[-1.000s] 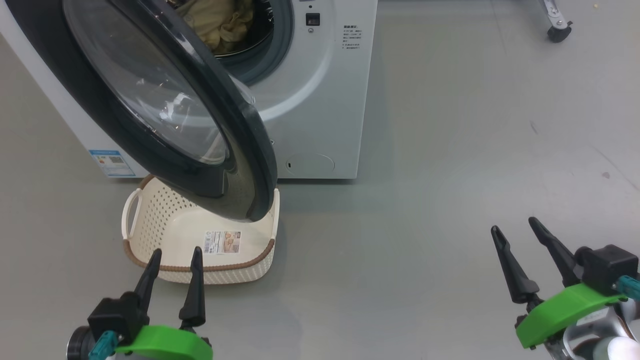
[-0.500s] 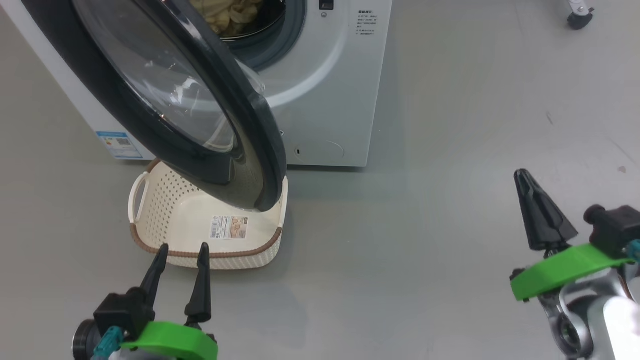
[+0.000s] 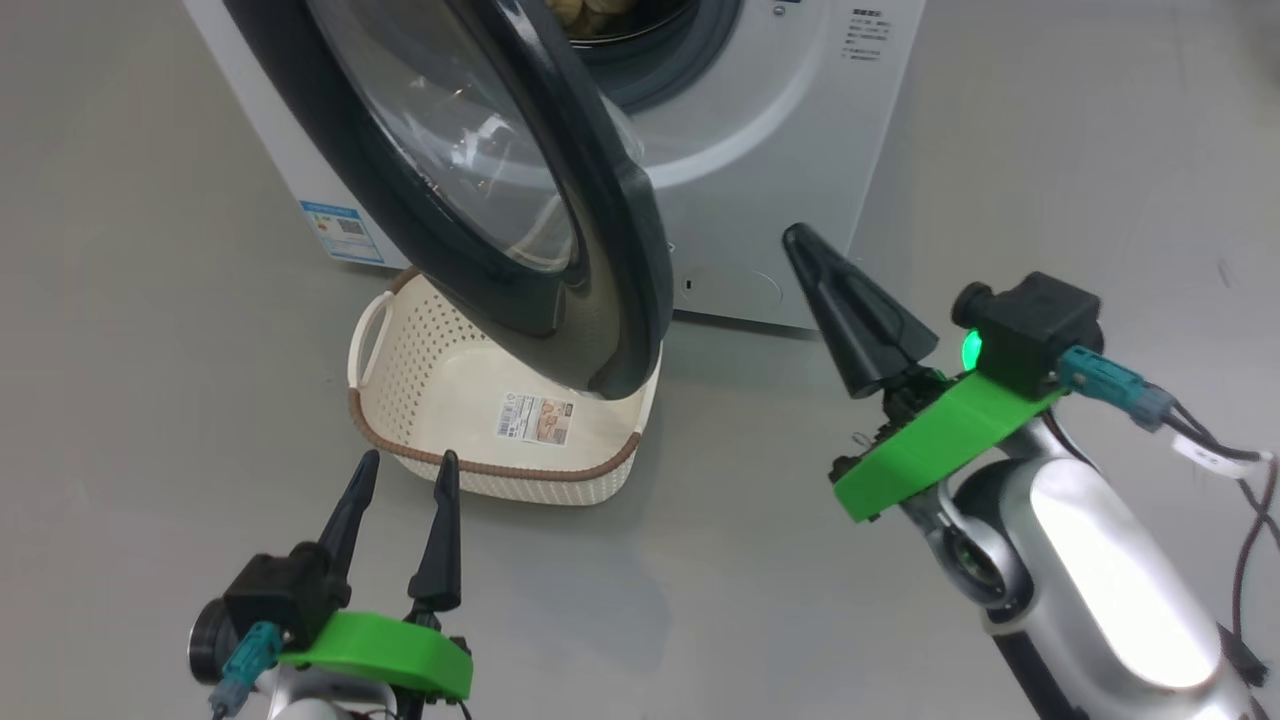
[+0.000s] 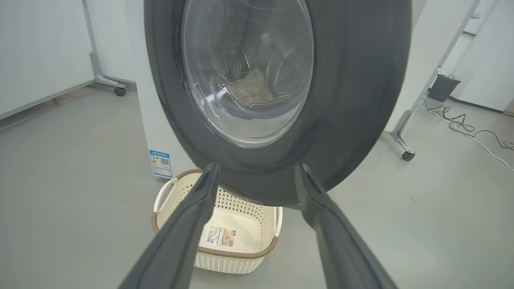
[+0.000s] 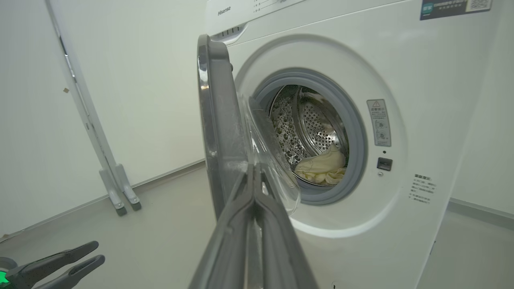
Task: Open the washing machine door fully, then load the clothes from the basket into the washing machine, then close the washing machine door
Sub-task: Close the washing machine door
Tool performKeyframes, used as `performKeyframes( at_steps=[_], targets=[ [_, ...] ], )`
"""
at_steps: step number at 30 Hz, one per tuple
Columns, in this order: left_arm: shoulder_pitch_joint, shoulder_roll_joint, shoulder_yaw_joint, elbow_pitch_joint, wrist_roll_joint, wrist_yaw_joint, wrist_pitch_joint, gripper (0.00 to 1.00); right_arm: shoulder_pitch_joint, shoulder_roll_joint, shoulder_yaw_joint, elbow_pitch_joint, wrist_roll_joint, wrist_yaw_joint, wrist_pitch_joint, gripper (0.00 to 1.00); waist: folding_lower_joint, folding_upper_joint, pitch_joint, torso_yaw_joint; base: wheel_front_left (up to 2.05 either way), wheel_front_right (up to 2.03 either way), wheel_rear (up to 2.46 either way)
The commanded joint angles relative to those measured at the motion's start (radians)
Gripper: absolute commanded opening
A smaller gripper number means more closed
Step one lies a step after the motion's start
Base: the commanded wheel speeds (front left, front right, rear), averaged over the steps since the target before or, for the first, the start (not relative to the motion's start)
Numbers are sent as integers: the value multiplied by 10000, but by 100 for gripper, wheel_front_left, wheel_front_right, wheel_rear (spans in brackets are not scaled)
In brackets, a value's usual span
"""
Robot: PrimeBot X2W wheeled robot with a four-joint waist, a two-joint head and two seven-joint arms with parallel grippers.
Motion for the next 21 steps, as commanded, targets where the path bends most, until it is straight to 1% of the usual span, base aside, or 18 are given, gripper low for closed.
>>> performKeyframes(
  at_steps=[1, 5, 8, 10, 11, 21],
  targets=[
    [-456, 38, 252, -202, -43, -22, -117, 100, -566, -8, 606, -60, 212, -29, -108, 0, 0, 0, -9, 450, 0, 0, 0],
    [-559, -64, 137, -30, -59, -68, -199, 100, -1064, 10, 1464, 575, 676, -29, -152, 0, 0, 0, -34, 902, 0, 0, 0],
    [-536, -118, 117, 87, -153, -111, -252, 100, -1450, 92, 1970, 1162, 1080, -29, -285, 0, 0, 0, -104, 1101, 0, 0, 0],
    [-501, -122, 95, 145, -178, -132, -277, 100, -1740, 147, 2280, 1642, 1258, -29, -401, 0, 0, 0, -139, 1171, 0, 0, 0],
    [-501, -122, 95, 145, -178, -132, -277, 100, -1740, 147, 2280, 1642, 1258, -29, -401, 0, 0, 0, -139, 1171, 0, 0, 0],
    [-438, -177, -100, 308, -251, -208, -332, 100, -2842, 502, 3444, 4391, 2404, -29, -1016, 0, 0, 0, -279, 1387, 0, 0, 0]
  ],
)
